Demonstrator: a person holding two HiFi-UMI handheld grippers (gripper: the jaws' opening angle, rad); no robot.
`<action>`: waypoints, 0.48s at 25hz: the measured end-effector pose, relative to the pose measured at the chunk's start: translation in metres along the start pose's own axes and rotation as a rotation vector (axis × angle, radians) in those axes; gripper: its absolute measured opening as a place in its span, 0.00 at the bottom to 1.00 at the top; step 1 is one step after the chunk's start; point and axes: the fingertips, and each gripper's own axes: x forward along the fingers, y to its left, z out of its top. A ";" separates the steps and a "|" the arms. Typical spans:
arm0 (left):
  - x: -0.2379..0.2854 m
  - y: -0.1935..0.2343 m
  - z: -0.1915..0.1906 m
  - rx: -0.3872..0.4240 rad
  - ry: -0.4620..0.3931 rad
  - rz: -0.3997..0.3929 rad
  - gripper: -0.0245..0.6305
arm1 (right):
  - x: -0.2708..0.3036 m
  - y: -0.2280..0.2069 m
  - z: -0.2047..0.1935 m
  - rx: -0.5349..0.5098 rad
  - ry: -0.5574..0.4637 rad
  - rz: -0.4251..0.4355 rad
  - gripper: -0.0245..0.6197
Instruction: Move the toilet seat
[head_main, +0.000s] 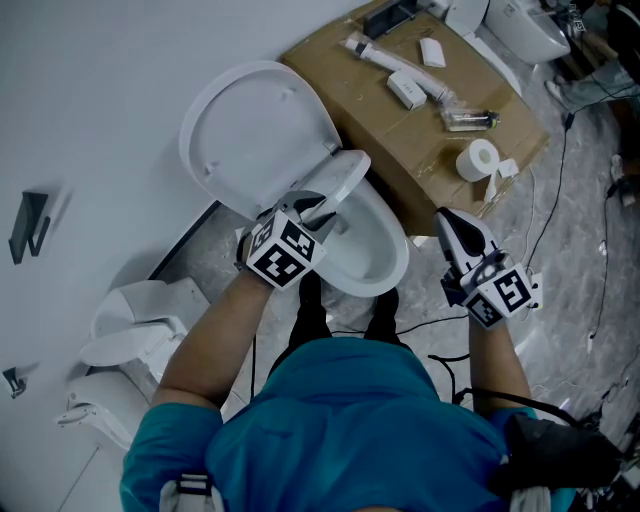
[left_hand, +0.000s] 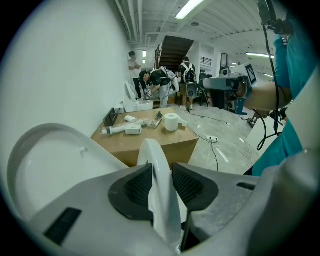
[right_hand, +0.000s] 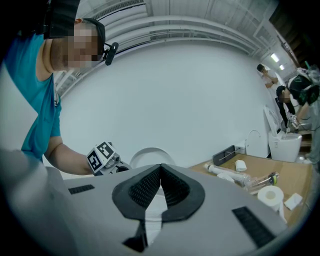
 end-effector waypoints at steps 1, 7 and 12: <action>-0.001 0.002 0.000 0.002 -0.001 0.007 0.24 | 0.000 0.001 0.000 0.002 0.001 0.000 0.04; -0.009 0.021 0.001 -0.013 -0.011 0.041 0.23 | 0.002 0.002 0.003 0.005 0.000 0.003 0.04; -0.013 0.034 0.000 -0.014 -0.010 0.063 0.22 | 0.002 0.002 0.000 0.001 0.008 0.000 0.04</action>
